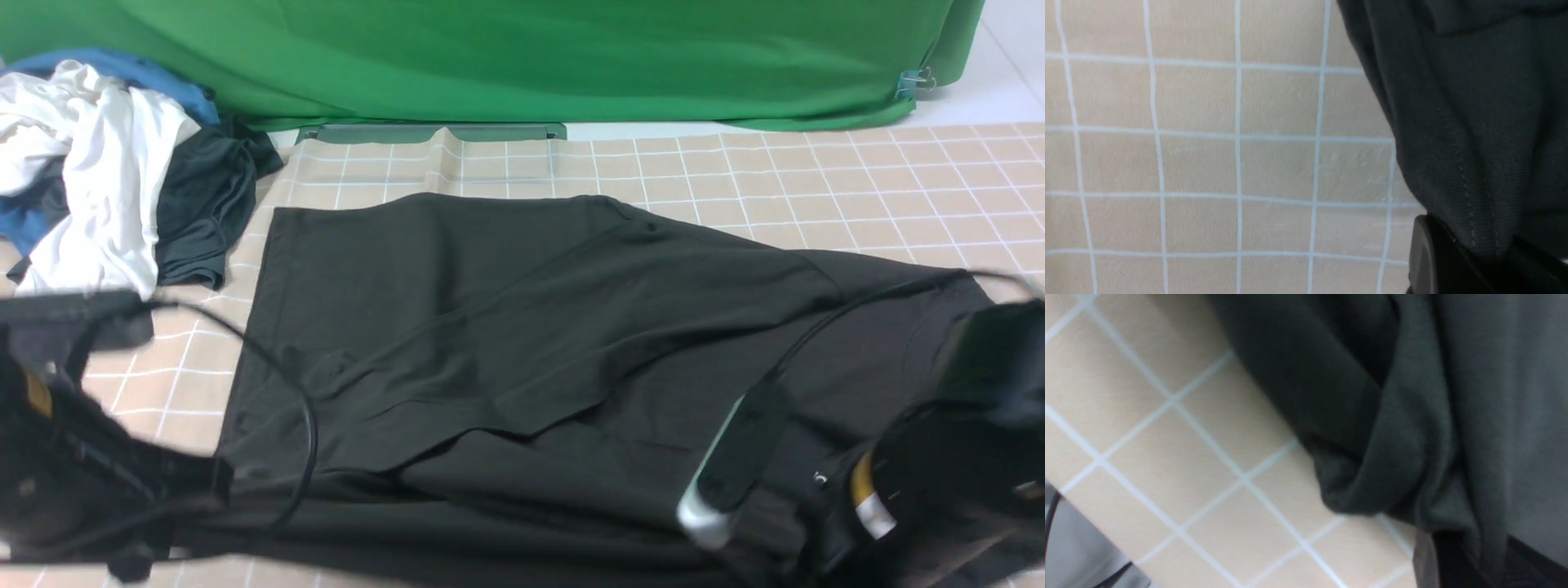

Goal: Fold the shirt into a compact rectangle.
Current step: 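Fold the black garment in half by bringing its near edge over to the far edge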

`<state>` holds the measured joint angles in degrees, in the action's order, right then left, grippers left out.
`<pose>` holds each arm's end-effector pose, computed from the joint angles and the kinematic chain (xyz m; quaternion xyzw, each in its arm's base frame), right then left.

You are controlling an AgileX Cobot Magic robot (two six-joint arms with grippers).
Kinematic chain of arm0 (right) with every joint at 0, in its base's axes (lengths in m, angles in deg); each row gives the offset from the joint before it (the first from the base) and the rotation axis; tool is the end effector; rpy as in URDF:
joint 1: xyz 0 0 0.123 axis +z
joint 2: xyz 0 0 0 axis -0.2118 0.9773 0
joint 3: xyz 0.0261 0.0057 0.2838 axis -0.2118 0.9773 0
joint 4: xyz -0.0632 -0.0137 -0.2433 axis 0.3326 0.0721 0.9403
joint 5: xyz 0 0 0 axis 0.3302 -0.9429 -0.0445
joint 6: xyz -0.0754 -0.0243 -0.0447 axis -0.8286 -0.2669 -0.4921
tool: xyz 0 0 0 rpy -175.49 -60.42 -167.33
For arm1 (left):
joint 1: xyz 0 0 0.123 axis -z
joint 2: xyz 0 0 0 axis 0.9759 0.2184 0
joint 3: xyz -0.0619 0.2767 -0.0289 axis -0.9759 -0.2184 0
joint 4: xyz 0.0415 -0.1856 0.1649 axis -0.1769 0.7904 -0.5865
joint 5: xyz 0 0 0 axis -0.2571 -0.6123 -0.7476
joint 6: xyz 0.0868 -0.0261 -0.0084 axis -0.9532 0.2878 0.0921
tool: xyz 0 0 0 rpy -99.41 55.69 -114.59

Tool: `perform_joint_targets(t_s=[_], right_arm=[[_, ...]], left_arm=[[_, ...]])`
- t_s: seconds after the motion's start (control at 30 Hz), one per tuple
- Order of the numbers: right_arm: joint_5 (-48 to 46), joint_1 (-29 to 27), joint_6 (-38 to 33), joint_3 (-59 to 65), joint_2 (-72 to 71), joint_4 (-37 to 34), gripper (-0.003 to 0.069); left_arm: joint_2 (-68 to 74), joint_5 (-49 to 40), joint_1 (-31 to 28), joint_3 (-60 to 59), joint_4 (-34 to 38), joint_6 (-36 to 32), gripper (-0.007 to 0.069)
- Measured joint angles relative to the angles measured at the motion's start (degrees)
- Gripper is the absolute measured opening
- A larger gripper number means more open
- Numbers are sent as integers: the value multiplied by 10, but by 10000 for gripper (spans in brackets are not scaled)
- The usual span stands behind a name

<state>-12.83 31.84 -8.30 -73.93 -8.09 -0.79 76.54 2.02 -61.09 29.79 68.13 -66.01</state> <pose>0.1727 0.1553 0.2204 -0.4246 0.9009 -0.0203 0.0871 0.1666 -0.0498 0.2772 -0.0045 0.9952 -0.0336 0.0917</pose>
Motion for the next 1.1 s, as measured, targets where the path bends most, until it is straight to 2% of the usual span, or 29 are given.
perform_joint_targets(t_s=[0.23,0.4,0.6,0.77,0.87,1.1], right_arm=[[-9,-86,-57,-58,-24,-2,76],[-15,-125,-105,-130,10,-4,76],[-18,-169,-150,-263,114,-6,76],[-21,-192,-179,-374,205,-3,76],[-22,-210,-195,-473,286,-4,76],[4,-238,-199,-602,418,-4,76]], left_arm=[[39,12,-4,96,-1,21,35],[118,33,-51,162,7,21,35],[246,49,-112,287,54,-24,35],[341,48,-125,383,52,-30,35],[435,41,-137,483,46,-31,35],[567,35,-141,648,35,-31,35]])
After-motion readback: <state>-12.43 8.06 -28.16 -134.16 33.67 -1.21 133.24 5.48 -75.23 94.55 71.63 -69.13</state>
